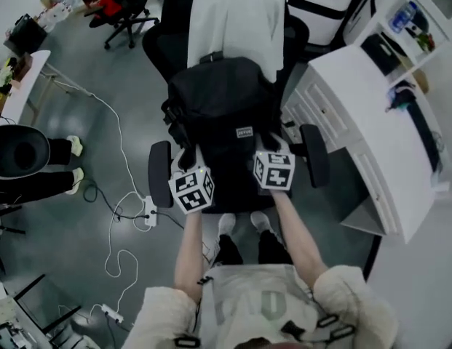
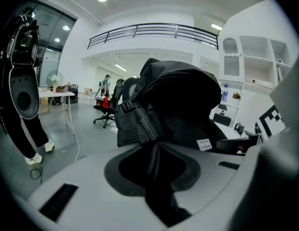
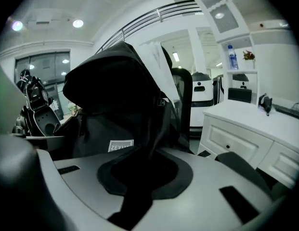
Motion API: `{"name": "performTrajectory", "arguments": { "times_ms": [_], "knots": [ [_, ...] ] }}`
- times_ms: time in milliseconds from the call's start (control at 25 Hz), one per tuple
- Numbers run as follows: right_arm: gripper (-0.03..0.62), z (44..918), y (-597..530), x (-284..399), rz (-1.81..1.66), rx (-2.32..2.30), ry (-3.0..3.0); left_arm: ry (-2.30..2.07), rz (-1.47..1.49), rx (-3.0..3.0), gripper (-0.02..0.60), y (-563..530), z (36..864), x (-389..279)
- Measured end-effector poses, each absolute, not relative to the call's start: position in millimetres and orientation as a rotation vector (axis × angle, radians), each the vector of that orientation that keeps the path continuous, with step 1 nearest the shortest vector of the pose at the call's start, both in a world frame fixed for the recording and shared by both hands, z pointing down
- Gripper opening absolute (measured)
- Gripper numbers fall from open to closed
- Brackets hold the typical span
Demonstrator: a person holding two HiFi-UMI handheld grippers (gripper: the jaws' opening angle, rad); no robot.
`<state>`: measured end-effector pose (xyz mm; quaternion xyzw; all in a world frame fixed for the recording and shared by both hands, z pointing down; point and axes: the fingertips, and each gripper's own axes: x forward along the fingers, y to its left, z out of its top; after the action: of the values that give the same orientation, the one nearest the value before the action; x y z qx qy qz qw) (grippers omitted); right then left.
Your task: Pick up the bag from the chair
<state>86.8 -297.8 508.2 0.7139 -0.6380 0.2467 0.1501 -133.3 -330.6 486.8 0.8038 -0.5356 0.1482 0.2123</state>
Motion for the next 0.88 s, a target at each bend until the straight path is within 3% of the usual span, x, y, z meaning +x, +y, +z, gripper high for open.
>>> {"name": "performTrajectory", "arguments": {
  "times_ms": [480,880],
  "knots": [
    [0.058,336.0,-244.9,65.7,0.482,2.159,-2.049,-1.611,0.256,2.437,0.063,-283.2,321.7,-147.6],
    [0.058,318.9,-206.5,72.0,0.387,2.167,-2.116,-1.704,0.227,2.524,0.064,-239.8,299.6,-140.4]
  ]
}}
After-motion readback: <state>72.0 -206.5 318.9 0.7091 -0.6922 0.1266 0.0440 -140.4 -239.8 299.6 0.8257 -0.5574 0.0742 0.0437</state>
